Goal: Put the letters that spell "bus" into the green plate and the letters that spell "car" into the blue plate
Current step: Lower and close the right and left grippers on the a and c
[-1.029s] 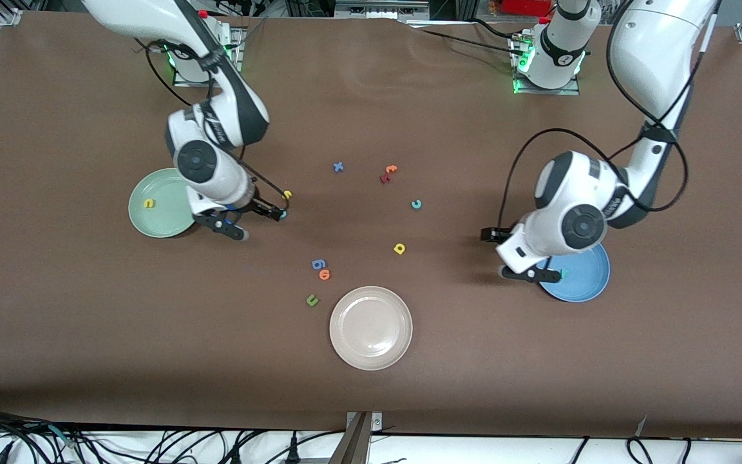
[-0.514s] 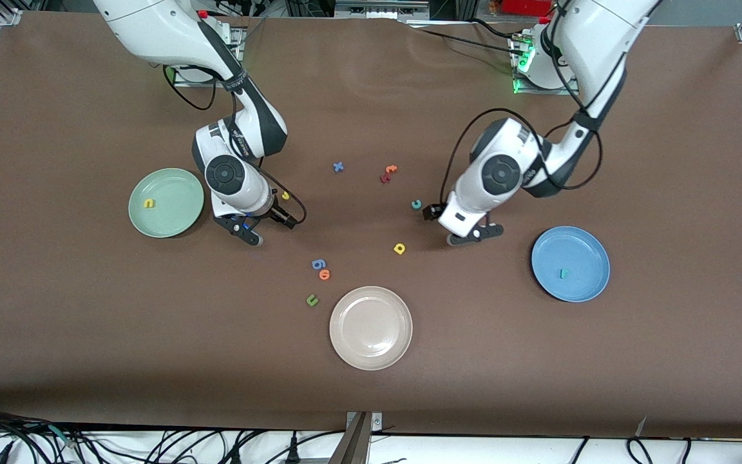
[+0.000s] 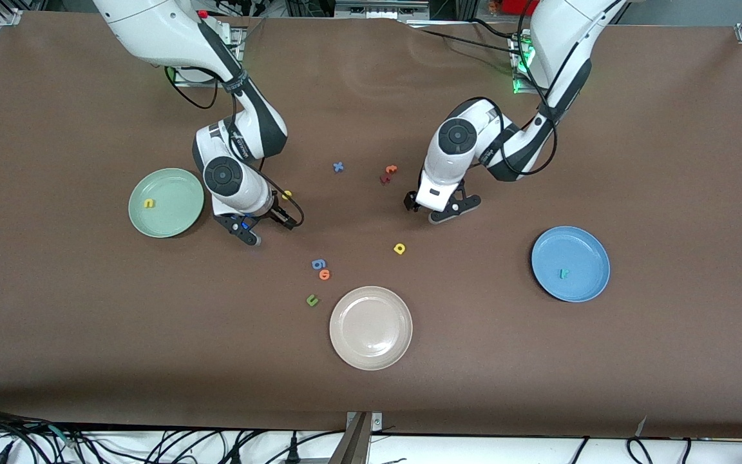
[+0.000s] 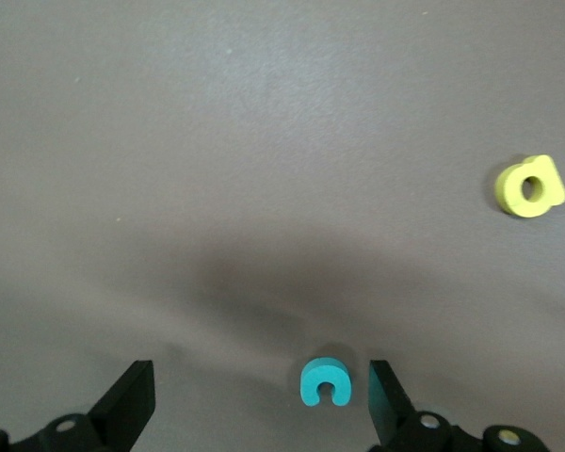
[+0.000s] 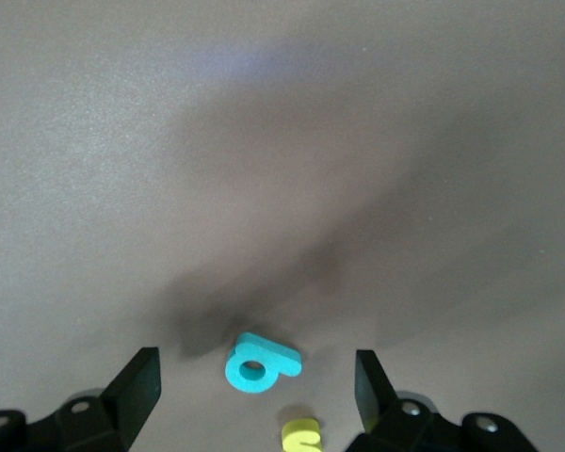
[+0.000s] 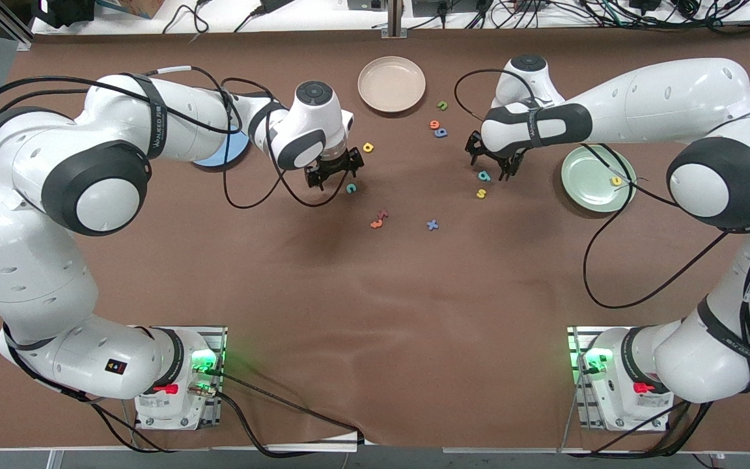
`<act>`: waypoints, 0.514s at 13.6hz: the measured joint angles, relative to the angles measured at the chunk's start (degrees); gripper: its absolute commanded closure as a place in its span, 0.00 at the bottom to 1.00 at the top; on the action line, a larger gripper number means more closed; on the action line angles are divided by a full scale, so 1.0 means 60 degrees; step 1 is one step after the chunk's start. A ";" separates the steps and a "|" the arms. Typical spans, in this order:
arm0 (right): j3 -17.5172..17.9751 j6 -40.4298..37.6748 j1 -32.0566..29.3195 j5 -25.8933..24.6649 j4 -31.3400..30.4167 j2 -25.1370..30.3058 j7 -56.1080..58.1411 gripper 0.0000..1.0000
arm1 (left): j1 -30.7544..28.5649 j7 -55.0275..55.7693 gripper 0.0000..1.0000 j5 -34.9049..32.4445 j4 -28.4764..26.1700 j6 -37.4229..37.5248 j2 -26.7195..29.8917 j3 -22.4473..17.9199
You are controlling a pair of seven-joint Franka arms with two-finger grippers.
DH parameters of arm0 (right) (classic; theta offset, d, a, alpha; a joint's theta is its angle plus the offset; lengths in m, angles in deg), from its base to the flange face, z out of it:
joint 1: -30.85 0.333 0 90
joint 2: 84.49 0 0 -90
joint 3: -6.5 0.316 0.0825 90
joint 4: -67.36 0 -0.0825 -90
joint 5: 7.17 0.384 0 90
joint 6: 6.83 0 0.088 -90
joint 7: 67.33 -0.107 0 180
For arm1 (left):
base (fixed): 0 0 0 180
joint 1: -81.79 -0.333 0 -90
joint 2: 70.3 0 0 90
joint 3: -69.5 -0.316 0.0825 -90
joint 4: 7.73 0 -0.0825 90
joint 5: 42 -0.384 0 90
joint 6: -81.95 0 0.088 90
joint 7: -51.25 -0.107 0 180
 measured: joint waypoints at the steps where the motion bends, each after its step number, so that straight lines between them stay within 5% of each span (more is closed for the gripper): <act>1: -0.0001 0.0211 -0.0003 0.0005 -0.0120 -0.0020 -0.0025 0.20 | 0.0035 0.0358 0.00 -0.0027 -0.0007 -0.0015 -0.0018 0.0000; 7: -0.0003 0.0503 -0.0014 0.0013 -0.0317 -0.0076 -0.0043 0.23 | 0.0425 0.1463 0.01 -0.0028 0.0249 -0.0130 -0.0206 0.0002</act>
